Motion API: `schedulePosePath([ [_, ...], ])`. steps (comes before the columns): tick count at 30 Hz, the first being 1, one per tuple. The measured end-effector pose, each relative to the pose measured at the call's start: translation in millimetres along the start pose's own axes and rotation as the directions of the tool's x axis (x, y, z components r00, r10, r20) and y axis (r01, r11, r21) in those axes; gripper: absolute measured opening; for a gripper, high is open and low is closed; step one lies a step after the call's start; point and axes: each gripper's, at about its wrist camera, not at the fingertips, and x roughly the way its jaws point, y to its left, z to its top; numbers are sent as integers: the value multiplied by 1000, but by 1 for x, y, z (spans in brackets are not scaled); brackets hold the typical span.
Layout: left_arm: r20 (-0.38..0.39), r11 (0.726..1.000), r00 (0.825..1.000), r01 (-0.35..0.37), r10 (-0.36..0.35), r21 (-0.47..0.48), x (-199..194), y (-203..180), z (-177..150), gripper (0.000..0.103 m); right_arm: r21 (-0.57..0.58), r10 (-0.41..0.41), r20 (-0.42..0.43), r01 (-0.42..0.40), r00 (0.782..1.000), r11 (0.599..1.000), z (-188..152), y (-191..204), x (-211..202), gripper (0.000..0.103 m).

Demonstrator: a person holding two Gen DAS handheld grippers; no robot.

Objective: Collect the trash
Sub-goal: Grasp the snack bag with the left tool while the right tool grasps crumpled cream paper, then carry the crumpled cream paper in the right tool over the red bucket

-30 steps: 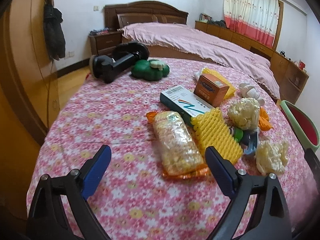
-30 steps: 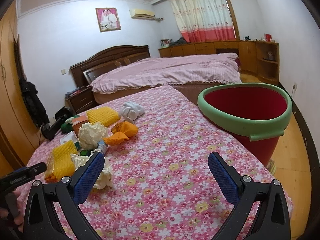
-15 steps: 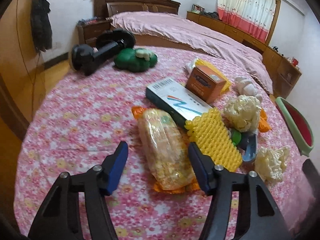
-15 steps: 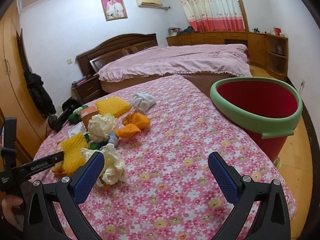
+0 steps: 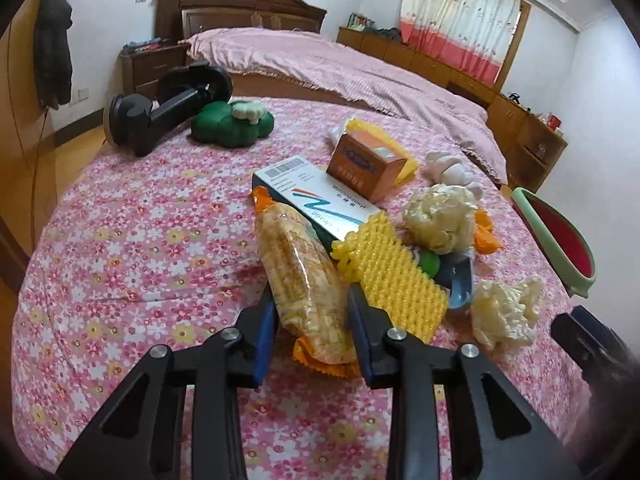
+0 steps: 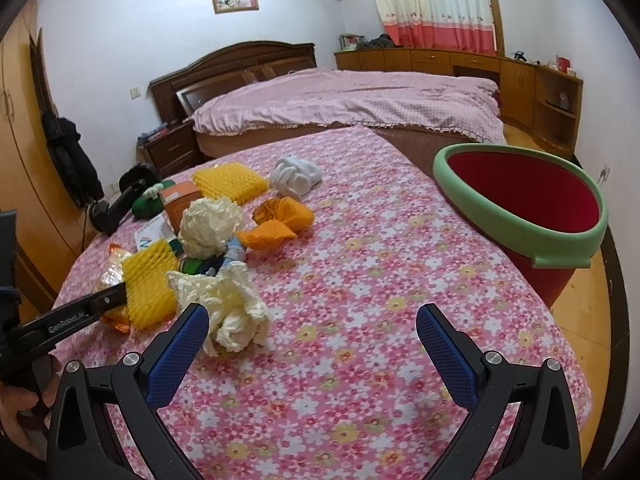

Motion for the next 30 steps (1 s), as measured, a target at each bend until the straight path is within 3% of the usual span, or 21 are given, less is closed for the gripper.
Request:
schedulePosePath([
  [8,-37,1000,999,14,-15,-26,5,9,-2,34,-57,16,-70,-20,997,998,2,28,24,102],
  [17,-60,996,998,29,-34,-87,5,19,-5,34,-33,59,-160,-65,985,997,-1,35,43,64],
  [25,-28,994,998,59,-62,-96,-18,20,-22,30,-82,93,-161,-107,983,991,-8,45,32,32],
  [30,11,993,998,62,-61,-101,-43,17,-27,29,-81,110,-125,-120,986,989,-7,44,17,23],
])
